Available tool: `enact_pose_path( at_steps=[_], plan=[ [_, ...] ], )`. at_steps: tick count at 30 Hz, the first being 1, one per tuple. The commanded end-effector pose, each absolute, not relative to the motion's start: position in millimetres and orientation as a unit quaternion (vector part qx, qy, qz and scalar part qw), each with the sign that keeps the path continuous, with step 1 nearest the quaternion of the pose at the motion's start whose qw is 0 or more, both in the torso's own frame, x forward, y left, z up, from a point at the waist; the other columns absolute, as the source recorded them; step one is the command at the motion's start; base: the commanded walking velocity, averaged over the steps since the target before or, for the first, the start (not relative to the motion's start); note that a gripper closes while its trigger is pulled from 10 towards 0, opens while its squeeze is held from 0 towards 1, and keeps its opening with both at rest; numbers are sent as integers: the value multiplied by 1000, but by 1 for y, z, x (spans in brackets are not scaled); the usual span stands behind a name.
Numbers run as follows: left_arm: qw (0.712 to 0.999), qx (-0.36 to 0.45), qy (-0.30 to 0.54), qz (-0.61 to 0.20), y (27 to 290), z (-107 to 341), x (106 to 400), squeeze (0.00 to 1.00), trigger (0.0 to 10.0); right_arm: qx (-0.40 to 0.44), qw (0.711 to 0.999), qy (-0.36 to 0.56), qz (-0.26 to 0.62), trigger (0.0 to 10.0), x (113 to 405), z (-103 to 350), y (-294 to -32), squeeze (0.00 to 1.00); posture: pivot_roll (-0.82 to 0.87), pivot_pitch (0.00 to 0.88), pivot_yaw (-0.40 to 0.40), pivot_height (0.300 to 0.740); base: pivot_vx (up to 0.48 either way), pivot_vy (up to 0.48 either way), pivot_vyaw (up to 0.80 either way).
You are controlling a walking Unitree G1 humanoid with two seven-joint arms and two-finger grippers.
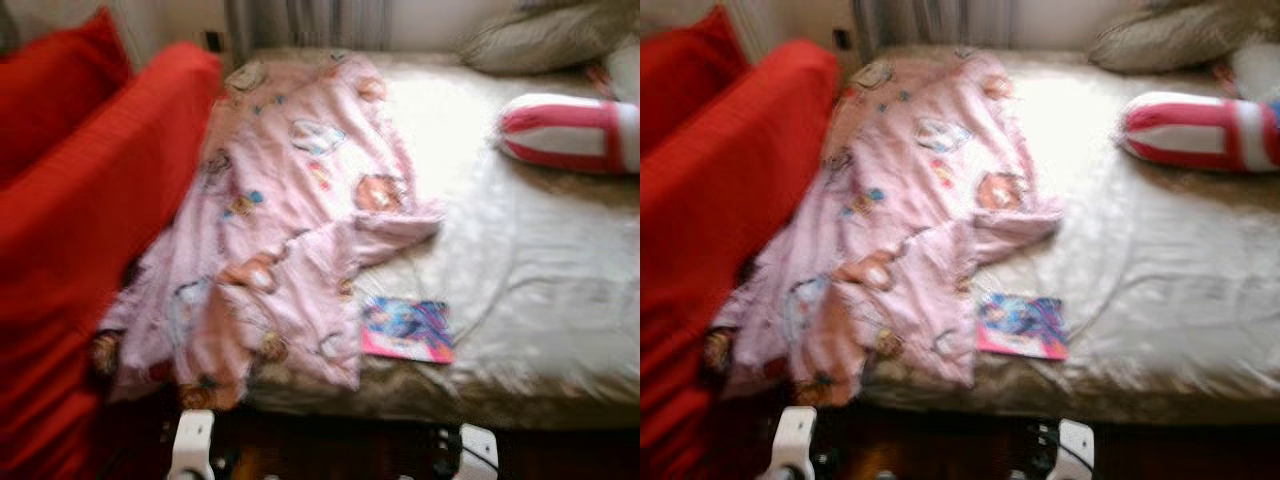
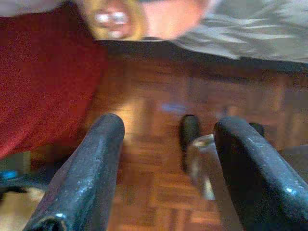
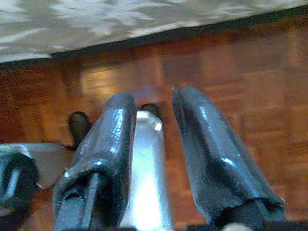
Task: Clean up the room
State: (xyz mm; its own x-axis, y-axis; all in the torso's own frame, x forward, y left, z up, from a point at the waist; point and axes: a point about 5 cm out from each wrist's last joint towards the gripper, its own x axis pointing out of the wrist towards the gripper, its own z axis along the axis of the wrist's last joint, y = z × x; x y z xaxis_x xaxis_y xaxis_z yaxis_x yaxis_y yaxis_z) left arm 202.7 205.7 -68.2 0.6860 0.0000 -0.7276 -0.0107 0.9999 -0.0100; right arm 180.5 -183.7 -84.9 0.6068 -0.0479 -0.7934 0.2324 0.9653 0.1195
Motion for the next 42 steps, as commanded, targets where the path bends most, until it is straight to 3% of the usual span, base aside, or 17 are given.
enact_pose_path(
  at_steps=[1, 10, 16, 28, 37, 42],
  plan=[
    [910, -12, 414, 0, 201, -75, 193, 0, 10000, 107, 880, 454, -91, 10000, 167, -90, -190, 0, -52, 183, 11, 740, 0, 0, 0],
    [905, -4, 426, -6, 202, -79, 183, 0, 10000, 106, 875, 465, -91, 10000, 161, -94, -188, 0, -39, 204, 9, 740, 0, 0, 0],
    [908, 1, 419, -8, 200, -77, 189, 0, 10000, 108, 878, 457, -89, 10000, 166, -91, -188, 0, -46, 195, 15, 740, 0, -430, 0],
    [909, 1, 417, -13, 197, -76, 191, 0, 10000, 110, 875, 461, -98, 10000, 161, -93, -188, 0, -50, 201, 13, 740, 0, 0, 0],
    [909, 1, 417, -9, 197, -77, 190, 0, 10000, 106, 878, 459, -85, 10000, 164, -92, -186, 0, -43, 200, 5, 740, 0, -440, 0],
    [911, -5, 413, -5, 197, -76, 192, 0, 10000, 109, 879, 456, -89, 10000, 164, -92, -187, 0, -51, 195, 5, 740, 0, 0, 0]
  ],
)
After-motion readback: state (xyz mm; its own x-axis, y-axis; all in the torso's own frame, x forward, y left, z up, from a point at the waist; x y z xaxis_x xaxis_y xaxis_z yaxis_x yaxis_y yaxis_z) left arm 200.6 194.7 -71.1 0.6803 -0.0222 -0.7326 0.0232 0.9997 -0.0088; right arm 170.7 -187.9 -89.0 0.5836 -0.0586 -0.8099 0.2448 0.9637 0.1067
